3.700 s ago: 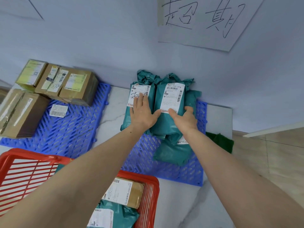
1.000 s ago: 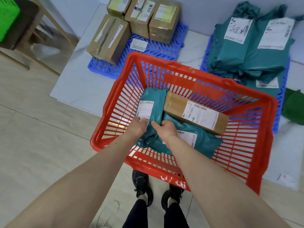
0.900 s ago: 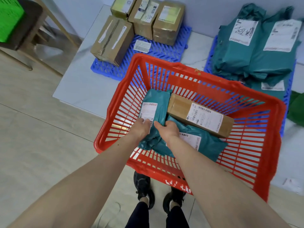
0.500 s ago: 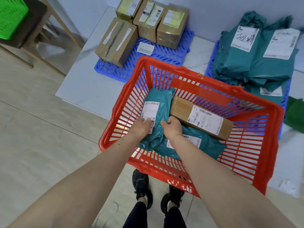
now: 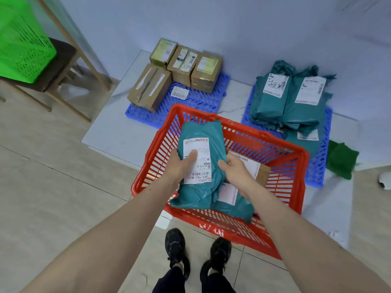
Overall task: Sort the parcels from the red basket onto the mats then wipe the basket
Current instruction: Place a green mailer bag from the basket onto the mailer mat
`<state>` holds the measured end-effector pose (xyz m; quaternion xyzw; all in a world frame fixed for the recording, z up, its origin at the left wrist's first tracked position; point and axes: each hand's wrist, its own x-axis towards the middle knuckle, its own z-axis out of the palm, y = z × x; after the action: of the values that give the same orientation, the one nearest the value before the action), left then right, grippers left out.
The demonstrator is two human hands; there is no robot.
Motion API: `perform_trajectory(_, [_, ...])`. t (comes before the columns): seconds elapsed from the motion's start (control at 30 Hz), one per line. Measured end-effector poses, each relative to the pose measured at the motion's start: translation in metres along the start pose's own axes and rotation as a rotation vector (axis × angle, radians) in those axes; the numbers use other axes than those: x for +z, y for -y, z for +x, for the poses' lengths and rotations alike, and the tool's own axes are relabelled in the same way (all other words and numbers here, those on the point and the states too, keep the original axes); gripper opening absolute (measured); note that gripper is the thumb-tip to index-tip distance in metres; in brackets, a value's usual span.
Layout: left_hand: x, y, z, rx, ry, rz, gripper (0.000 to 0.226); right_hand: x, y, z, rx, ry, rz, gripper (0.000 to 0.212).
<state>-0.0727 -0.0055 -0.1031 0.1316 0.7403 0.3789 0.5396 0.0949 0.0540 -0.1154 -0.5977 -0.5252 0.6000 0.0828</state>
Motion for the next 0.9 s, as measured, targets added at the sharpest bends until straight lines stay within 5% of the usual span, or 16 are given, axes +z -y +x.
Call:
perform_trajectory(0.2, [0.014,-0.022,-0.038,0.001,0.053,-0.201,0.059,-0.032,0.028,-0.040,-0.062,-0.106,-0.011,0.027])
perform_trajectory(0.33, [0.030,-0.031,-0.059,0.103,0.035,-0.316,0.050,-0.043,0.037,-0.072,0.007,0.003,0.139,0.040])
perform_trajectory(0.53, [0.043,-0.046,-0.082,0.180,0.084,-0.294,0.064,-0.066,0.040,-0.097,-0.046,0.010,0.194,0.062])
perform_trajectory(0.6, [0.040,-0.053,-0.089,0.193,0.076,-0.192,0.073,-0.075,0.044,-0.100,-0.039,0.013,0.197,0.062])
perform_trajectory(0.73, [0.031,-0.065,-0.092,0.266,-0.042,0.249,0.128,-0.096,0.055,-0.108,-0.035,0.073,0.136,0.057])
perform_trajectory(0.9, [0.024,-0.084,-0.100,0.420,-0.030,0.716,0.132,-0.119,0.066,-0.118,-0.022,0.135,0.003,0.058])
